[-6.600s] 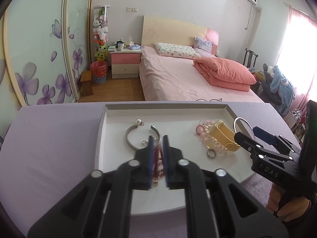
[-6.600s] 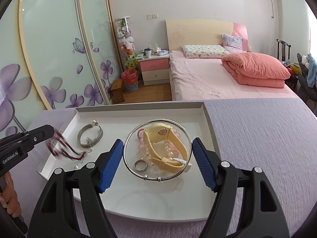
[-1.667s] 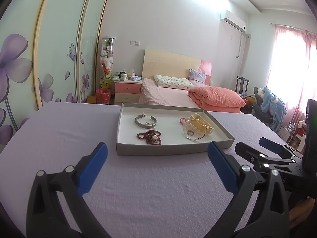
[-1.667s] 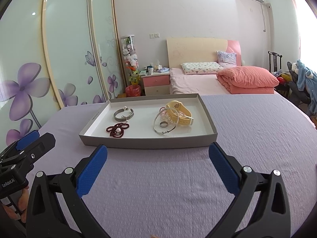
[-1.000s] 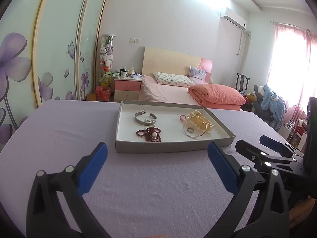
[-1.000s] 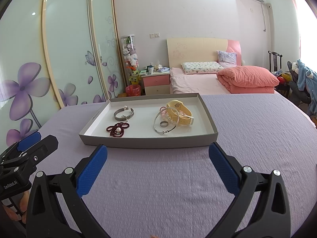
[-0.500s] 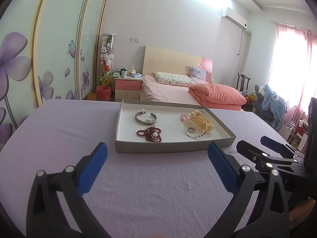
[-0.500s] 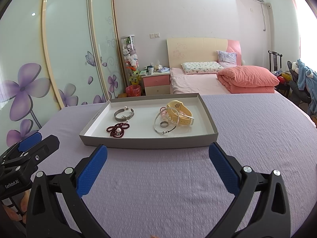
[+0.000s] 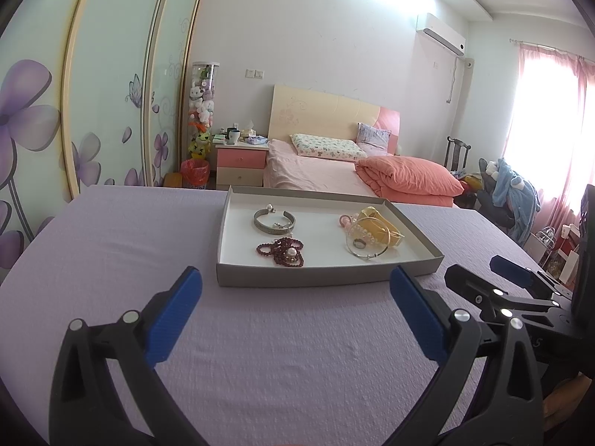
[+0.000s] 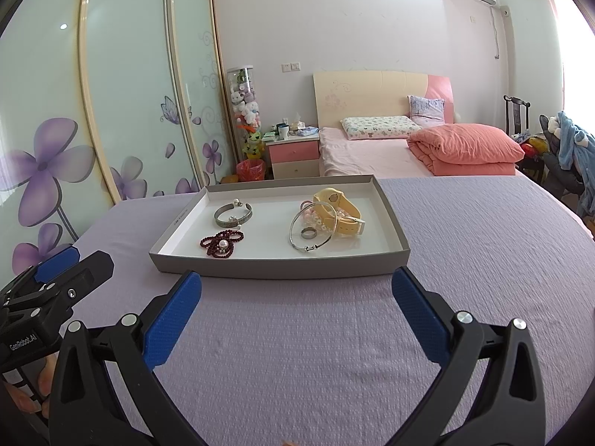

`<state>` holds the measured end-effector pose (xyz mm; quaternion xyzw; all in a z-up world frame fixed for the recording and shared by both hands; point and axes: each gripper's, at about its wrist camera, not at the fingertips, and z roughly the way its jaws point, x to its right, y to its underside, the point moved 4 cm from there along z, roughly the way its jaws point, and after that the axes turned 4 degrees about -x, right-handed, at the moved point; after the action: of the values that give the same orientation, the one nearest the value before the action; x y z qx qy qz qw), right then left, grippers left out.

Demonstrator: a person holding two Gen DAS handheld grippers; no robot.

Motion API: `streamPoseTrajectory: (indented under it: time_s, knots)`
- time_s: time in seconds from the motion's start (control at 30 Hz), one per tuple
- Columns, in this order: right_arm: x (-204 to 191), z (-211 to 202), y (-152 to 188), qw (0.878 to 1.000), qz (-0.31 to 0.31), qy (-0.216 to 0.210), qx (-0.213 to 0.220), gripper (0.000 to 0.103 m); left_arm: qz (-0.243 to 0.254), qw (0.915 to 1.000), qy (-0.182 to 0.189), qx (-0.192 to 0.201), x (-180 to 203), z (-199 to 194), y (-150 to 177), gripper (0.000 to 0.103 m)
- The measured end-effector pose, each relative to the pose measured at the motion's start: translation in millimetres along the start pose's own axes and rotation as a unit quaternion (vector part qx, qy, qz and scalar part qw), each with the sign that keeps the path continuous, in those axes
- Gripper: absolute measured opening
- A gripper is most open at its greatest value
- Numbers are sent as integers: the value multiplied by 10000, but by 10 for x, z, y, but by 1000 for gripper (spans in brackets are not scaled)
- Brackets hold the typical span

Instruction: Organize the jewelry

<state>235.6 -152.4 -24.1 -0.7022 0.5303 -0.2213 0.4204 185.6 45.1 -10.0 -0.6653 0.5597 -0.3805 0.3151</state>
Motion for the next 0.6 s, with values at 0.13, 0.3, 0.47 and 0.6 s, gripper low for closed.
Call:
streamPoseTrajectory:
  time_s: [0.13, 0.3, 0.47, 0.6]
  knots:
    - [2, 1, 0, 10000, 2, -1, -3, 102, 1, 10000, -8, -2, 2, 8, -7, 101]
    - [3, 0, 0, 10000, 6, -1, -3, 102, 43, 10000, -38, 38, 15, -3, -3, 101]
    - [3, -1, -2, 10000, 4, 1, 1, 102, 43, 10000, -31, 0, 26, 1, -14, 101]
    - [3, -1, -3, 10000, 6, 2, -1, 102, 8, 10000, -31, -33, 25, 7, -33, 101]
